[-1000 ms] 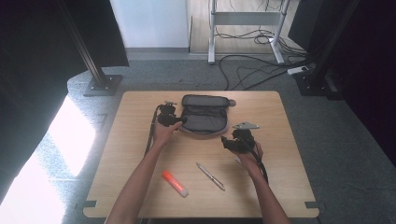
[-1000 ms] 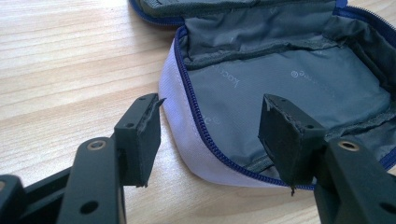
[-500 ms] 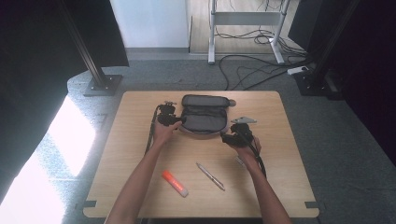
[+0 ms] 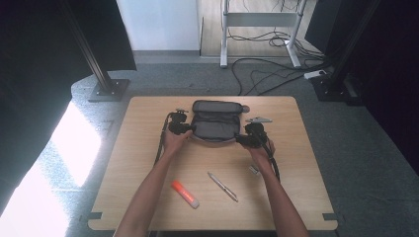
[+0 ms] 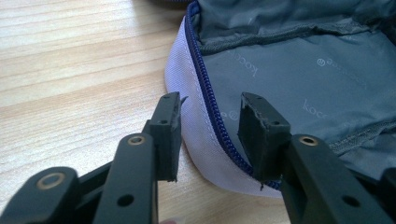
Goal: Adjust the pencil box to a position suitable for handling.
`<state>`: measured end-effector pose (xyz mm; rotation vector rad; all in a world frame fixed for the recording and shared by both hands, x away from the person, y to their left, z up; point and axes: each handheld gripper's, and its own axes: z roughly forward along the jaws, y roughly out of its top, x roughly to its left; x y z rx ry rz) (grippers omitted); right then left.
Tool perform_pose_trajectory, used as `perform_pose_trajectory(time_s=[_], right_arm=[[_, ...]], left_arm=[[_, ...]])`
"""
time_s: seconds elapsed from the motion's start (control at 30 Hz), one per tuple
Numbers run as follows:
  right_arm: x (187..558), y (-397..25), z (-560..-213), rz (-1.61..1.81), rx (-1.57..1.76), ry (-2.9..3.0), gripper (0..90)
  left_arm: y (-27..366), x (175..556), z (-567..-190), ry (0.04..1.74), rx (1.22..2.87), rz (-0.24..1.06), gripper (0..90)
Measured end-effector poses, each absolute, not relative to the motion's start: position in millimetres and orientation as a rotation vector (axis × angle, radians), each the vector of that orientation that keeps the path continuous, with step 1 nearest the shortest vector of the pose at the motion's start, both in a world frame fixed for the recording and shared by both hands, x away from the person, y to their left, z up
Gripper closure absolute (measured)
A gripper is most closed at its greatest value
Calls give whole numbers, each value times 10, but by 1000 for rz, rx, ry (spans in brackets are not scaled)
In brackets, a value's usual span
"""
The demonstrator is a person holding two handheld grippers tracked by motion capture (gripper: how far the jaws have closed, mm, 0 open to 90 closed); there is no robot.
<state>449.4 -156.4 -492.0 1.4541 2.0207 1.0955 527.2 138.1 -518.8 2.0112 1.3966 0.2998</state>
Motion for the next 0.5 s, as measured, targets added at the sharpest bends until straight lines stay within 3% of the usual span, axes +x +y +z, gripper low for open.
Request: perform_pose_trajectory(time_s=[0.5], right_arm=[[4770,-1369,-5082,1017,1456,2040,459]], left_arm=[[1393,5274,-5221,1407,2027,277,654]])
